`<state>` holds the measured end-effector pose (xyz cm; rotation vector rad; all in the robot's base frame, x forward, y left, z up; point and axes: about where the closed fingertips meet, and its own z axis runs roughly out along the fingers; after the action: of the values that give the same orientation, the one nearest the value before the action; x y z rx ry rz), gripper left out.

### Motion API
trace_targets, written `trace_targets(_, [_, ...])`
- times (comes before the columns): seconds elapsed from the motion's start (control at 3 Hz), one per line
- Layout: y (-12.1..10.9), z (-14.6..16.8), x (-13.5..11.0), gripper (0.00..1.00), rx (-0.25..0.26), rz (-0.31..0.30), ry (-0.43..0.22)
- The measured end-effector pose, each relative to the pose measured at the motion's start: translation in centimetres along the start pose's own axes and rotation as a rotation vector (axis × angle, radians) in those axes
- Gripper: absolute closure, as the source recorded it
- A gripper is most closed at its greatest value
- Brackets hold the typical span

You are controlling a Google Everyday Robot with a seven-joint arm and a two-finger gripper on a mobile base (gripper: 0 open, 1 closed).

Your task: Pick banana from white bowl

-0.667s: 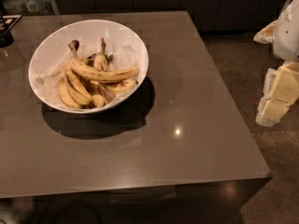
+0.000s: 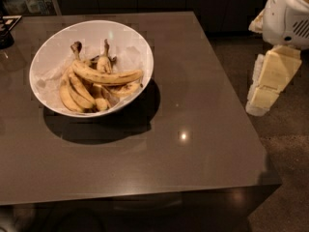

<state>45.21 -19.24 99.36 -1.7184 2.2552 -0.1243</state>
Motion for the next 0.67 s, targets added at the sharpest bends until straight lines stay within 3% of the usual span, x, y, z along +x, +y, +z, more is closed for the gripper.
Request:
trace_targets(0.33, [-0.91, 0.55, -3.36, 0.0, -0.03, -0.021, 0.05])
trace_targets(0.67, [-1.19, 0.45, -4.16, 0.0, -0.013, -0.032, 0.037])
